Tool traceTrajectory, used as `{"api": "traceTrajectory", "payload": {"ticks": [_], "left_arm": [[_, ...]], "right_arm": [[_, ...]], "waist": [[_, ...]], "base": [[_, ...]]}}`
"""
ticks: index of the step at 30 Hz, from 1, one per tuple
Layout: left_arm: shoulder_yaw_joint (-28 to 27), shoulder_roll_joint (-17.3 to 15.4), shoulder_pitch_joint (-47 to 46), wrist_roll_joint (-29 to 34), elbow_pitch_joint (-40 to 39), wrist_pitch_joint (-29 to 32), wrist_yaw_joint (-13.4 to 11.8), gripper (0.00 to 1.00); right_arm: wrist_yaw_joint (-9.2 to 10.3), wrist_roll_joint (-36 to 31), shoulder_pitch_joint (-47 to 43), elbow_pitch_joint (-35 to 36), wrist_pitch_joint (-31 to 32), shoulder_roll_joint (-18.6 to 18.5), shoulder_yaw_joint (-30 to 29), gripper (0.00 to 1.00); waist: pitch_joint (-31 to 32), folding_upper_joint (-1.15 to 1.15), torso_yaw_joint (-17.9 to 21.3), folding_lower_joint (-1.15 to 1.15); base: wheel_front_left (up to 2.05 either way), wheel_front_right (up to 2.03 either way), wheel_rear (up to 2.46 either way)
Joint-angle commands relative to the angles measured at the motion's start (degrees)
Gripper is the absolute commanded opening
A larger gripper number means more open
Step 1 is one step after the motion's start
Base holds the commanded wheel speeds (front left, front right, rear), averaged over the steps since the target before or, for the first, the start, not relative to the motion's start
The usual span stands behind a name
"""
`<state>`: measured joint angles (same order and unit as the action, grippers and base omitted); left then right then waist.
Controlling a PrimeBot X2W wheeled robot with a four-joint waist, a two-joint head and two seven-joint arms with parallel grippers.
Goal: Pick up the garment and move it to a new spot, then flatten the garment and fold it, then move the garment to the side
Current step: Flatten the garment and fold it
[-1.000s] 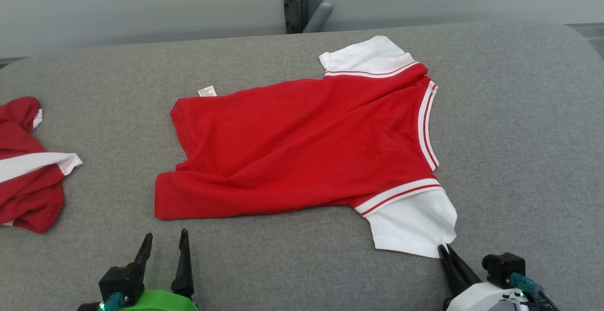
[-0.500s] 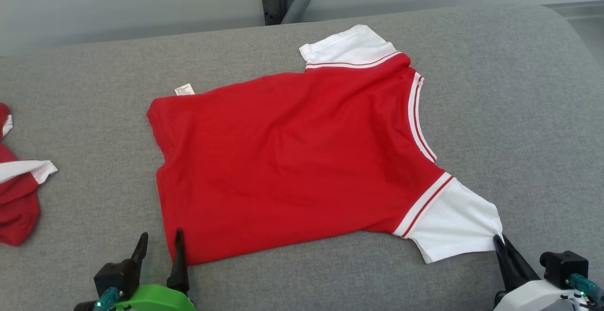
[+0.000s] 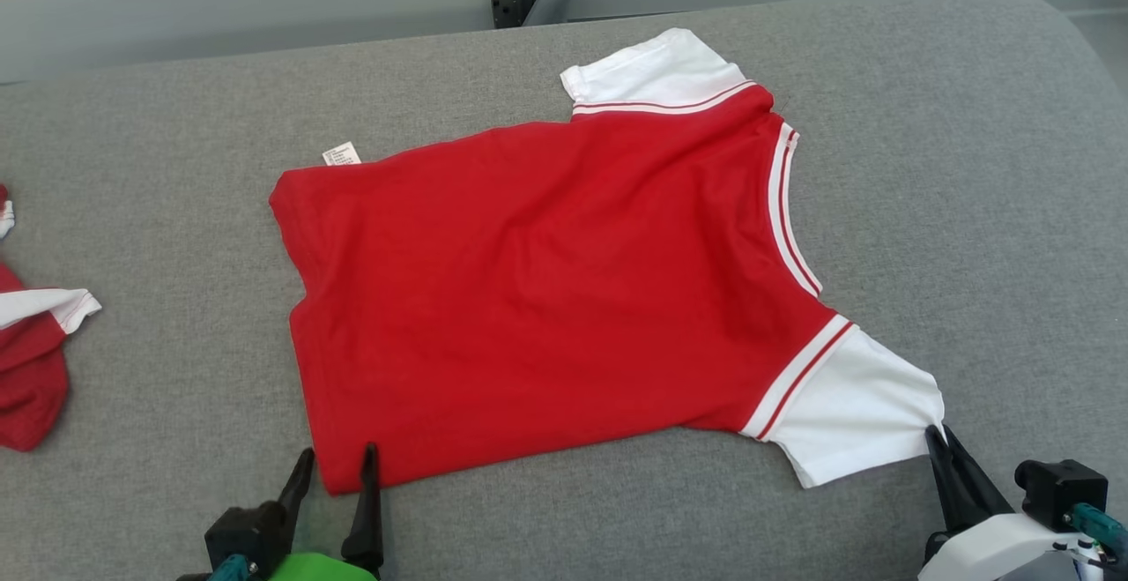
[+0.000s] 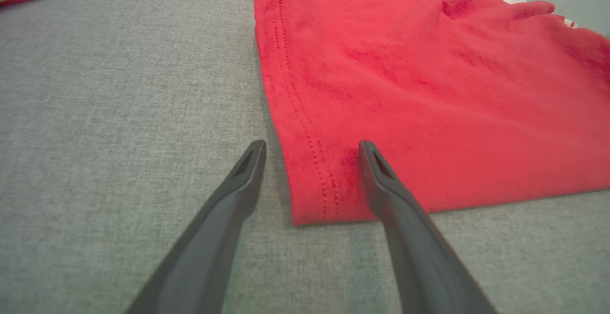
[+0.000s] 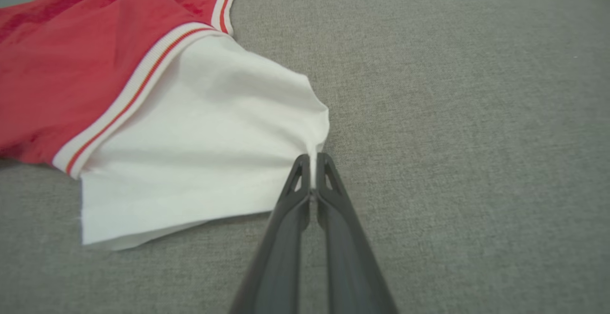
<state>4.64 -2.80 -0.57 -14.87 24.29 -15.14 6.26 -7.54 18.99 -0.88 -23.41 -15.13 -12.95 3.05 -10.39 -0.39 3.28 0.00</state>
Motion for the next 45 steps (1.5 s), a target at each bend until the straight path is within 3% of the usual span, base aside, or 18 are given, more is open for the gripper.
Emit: {"api": "traceTrajectory", "payload": {"ticks": [1, 13, 20, 26, 37, 45], "left_arm": [[0.3, -0.2, 1.0, -0.4, -0.5, 0.0, 0.4, 1.0], [5.4, -0.2, 0.8, -1.6, -1.0, 0.0, 1.3, 1.0], [9.5, -1.3, 0.3, -3.1, -6.8, 0.0, 1.2, 1.0], [10.1, -2.1, -0.9, -2.1, -4.0, 0.0, 1.2, 1.0], [-2.8, -0.7, 0.1, 3.6, -3.5, 0.0, 0.0, 1.0], [-7.3, -0.2, 0.2, 5.9, -0.7, 0.0, -1.8, 1.0]], "right_arm": [[0.1, 0.0, 0.2, -0.2, 0.0, -0.2, -0.3, 0.0], [0.1, -0.6, 0.7, -0.1, 0.0, -0.5, 0.1, 0.0], [0.1, 0.0, 0.6, 0.2, 0.0, -0.3, 0.0, 0.0], [0.1, -0.1, 1.2, 0.3, 0.0, 0.2, 0.7, 0.0], [0.1, -0.6, 0.7, 0.6, 0.0, 0.5, 0.1, 0.0], [0.1, -0.9, 1.3, 0.6, 0.0, 0.6, 0.4, 0.0]], "waist": [[0.3, 0.39, -0.2, 0.0], [1.4, 0.39, -0.5, 0.0], [1.8, 0.39, -0.4, 0.0], [2.0, 0.39, -0.5, 0.0], [2.0, 0.39, -0.2, 0.0], [1.7, 0.39, 0.2, 0.0]], "base": [[0.0, 0.0, 0.0], [0.0, 0.0, 0.0], [0.0, 0.0, 0.0], [0.0, 0.0, 0.0], [0.0, 0.0, 0.0], [0.0, 0.0, 0.0]]}}
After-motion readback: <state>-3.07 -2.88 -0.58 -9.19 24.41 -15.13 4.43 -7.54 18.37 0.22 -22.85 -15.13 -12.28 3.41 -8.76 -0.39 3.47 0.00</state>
